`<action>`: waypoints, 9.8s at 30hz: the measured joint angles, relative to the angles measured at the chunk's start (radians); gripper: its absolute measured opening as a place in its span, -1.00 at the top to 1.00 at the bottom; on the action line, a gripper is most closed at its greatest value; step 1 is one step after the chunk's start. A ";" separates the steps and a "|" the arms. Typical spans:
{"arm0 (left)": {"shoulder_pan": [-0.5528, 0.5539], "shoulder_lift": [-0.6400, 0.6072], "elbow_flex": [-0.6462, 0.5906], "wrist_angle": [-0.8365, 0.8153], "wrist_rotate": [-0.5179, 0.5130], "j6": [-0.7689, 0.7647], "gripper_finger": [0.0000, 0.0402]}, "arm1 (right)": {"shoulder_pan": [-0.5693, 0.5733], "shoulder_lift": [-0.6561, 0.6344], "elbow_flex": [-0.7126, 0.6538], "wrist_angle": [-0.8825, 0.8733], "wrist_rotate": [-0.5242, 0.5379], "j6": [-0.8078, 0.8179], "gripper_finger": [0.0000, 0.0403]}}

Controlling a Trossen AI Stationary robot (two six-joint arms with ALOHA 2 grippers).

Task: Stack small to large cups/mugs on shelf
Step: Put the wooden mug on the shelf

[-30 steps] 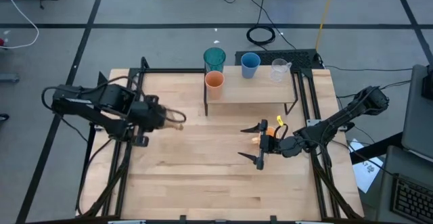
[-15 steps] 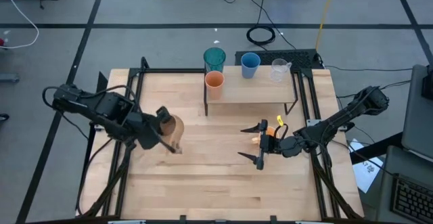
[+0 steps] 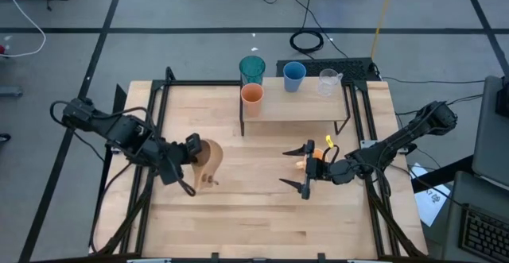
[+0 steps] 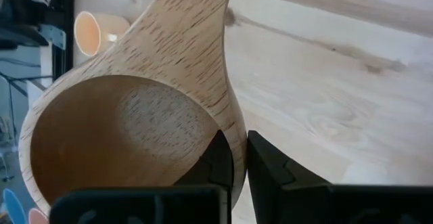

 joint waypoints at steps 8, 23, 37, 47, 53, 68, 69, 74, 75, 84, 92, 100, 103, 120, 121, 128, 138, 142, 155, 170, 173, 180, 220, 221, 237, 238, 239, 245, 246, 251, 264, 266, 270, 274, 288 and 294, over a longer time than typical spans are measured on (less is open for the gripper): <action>-0.035 0.000 0.000 0.014 -0.030 0.008 0.90 | 0.000 0.000 0.000 0.000 0.000 0.000 -0.94; -0.036 0.000 -0.001 0.085 -0.051 -0.294 0.90 | 0.000 0.000 0.000 0.021 0.000 -0.001 -0.94; -0.035 0.000 -0.001 0.130 -0.156 -0.664 0.90 | 0.000 0.000 0.000 0.036 0.107 -0.011 -0.94; -0.035 0.000 -0.001 0.129 -0.166 -0.847 0.90 | 0.000 0.000 0.000 0.152 0.108 -0.095 -0.94; -0.035 0.000 -0.001 0.129 -0.184 -0.925 0.90 | 0.000 0.000 0.000 0.194 0.162 -0.137 -0.94; 0.000 0.003 -0.001 0.130 -0.184 -1.121 0.90 | -0.005 0.026 0.002 0.363 0.187 -0.201 -0.94; 0.011 0.003 -0.001 0.130 -0.184 -1.164 0.90 | -0.010 0.036 0.008 0.387 0.187 -0.214 -0.94; 0.063 0.003 -0.001 0.128 -0.171 -1.349 0.90 | -0.043 0.100 0.077 0.426 0.182 -0.250 -0.94; 0.069 0.003 -0.001 0.128 -0.155 -1.356 0.90 | -0.048 0.115 0.100 0.423 0.182 -0.259 -0.94; 0.124 0.044 -0.001 0.149 0.126 -1.348 0.90 | -0.118 0.297 0.363 0.325 0.022 -0.272 -0.82; 0.124 0.120 -0.001 0.145 0.150 -1.297 0.90 | -0.154 0.453 0.570 0.146 -0.006 -0.251 -0.50; 0.124 0.128 -0.001 0.147 0.136 -1.245 0.90 | -0.169 0.480 0.598 0.101 -0.093 -0.162 -0.28; 0.124 0.128 -0.001 0.149 0.135 -1.220 0.90 | -0.184 0.480 0.598 0.072 -0.108 -0.147 -0.21; 0.124 0.128 -0.001 0.173 0.134 -1.224 0.90 | -0.215 0.480 0.598 0.027 -0.188 -0.110 0.59; 0.124 0.128 -0.001 0.173 0.133 -1.224 0.90 | -0.215 0.480 0.598 0.024 -0.188 -0.110 0.59; 0.124 0.128 -0.001 0.173 0.132 -1.216 0.86 | -0.217 0.480 0.598 0.021 -0.183 -0.106 0.59; 0.122 0.127 -0.001 0.187 0.103 -1.172 0.57 | -0.217 0.480 0.596 0.005 -0.184 -0.107 0.59; 0.115 0.127 -0.001 0.216 0.072 -1.138 0.39 | -0.217 0.480 0.596 0.008 -0.183 -0.106 0.59; 0.109 0.079 -0.001 0.251 -0.008 -1.163 0.00 | -0.204 0.430 0.596 -0.166 -0.180 -0.071 0.59; 0.035 -0.021 -0.031 0.249 -0.265 -1.174 -0.01 | -0.088 0.206 0.536 -0.485 -0.048 0.052 0.59; 0.026 -0.021 -0.062 0.252 -0.269 -1.178 -0.01 | -0.046 0.136 0.469 -0.490 0.039 0.089 0.59; 0.024 -0.021 -0.130 0.285 -0.271 -1.189 -0.01 | 0.044 -0.025 0.343 -0.484 0.259 0.133 0.59; 0.024 -0.020 -0.172 0.377 -0.340 -1.145 -0.01 | 0.162 -0.469 -0.085 -0.374 0.942 0.019 0.59; 0.024 -0.020 -0.172 0.377 -0.339 -1.145 -0.01 | 0.157 -0.486 -0.110 -0.347 0.943 0.004 0.59; 0.024 -0.020 -0.172 0.390 -0.339 -1.121 -0.01 | 0.061 -0.597 -0.305 -0.185 0.942 -0.133 0.56; 0.024 -0.020 -0.172 0.390 -0.339 -1.120 -0.01 | 0.059 -0.598 -0.310 -0.183 0.942 -0.133 0.56; 0.024 -0.020 -0.172 0.390 -0.339 -1.120 -0.01 | 0.057 -0.599 -0.316 -0.178 0.942 -0.133 0.56; 0.024 -0.020 -0.172 0.391 -0.339 -1.119 -0.01 | 0.057 -0.600 -0.336 -0.142 0.942 -0.142 0.56; 0.024 -0.020 -0.172 0.390 -0.339 -1.119 -0.01 | 0.057 -0.600 -0.337 -0.142 0.942 -0.144 0.56; 0.024 -0.020 -0.172 0.391 -0.339 -1.119 -0.01 | 0.057 -0.600 -0.337 -0.142 0.942 -0.144 0.56; 0.025 -0.020 -0.172 0.392 -0.339 -1.120 -0.01 | 0.057 -0.599 -0.373 -0.127 0.942 -0.133 0.55; 0.024 -0.020 -0.172 0.392 -0.339 -1.120 -0.01 | 0.057 -0.600 -0.397 -0.082 0.943 -0.137 0.55; 0.025 -0.020 -0.172 0.392 -0.339 -1.120 -0.01 | 0.057 -0.603 -0.434 0.010 0.943 -0.184 0.55; 0.024 -0.020 -0.172 0.392 -0.338 -1.120 -0.01 | 0.057 -0.610 -0.457 0.099 0.942 -0.251 0.55; 0.024 -0.020 -0.172 0.392 -0.338 -1.121 -0.01 | 0.057 -0.621 -0.472 0.168 0.942 -0.320 0.46; 0.024 -0.020 -0.172 0.392 -0.337 -1.121 -0.01 | 0.057 -0.621 -0.472 0.168 0.942 -0.319 0.32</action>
